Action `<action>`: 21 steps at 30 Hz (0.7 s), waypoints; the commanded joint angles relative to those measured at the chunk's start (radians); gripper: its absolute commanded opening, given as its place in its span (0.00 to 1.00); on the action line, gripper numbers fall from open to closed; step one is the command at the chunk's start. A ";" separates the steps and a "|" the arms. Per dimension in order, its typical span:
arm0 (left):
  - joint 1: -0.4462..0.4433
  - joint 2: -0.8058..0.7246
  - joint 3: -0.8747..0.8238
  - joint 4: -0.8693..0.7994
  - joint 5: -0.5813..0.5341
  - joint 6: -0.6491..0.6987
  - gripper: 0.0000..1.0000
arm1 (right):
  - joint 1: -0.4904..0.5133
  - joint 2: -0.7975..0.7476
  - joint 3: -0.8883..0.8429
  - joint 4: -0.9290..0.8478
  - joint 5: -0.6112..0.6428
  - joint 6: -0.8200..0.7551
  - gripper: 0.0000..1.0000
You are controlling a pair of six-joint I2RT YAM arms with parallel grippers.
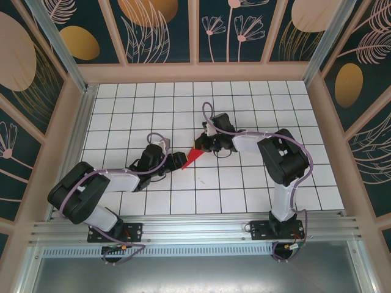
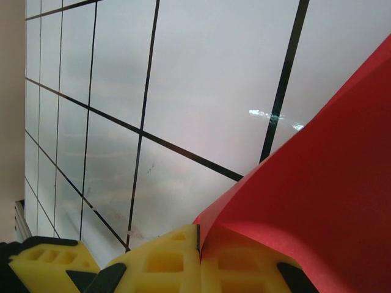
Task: Fold a paper plane with a square sheet of paper (pick it up from the middle)
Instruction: Fold the wing for the fifth time at the center of the table.
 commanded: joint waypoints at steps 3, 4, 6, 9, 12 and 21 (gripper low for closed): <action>0.006 0.065 0.075 -0.005 0.016 0.019 0.48 | -0.004 -0.012 -0.045 0.081 -0.038 -0.028 0.04; 0.005 0.070 0.082 0.000 0.021 0.025 0.48 | -0.003 -0.017 -0.051 0.087 -0.037 -0.027 0.04; 0.006 0.083 0.089 0.007 0.018 0.059 0.47 | -0.004 -0.026 -0.061 0.101 -0.039 -0.023 0.05; -0.001 0.076 0.094 -0.043 -0.041 0.146 0.46 | -0.003 -0.030 -0.061 0.107 -0.043 -0.011 0.05; -0.020 0.072 0.109 -0.131 -0.109 0.233 0.46 | -0.004 -0.027 -0.055 0.103 -0.044 -0.006 0.05; -0.074 0.128 0.148 -0.204 -0.136 0.303 0.38 | -0.005 -0.034 -0.053 0.102 -0.043 0.002 0.05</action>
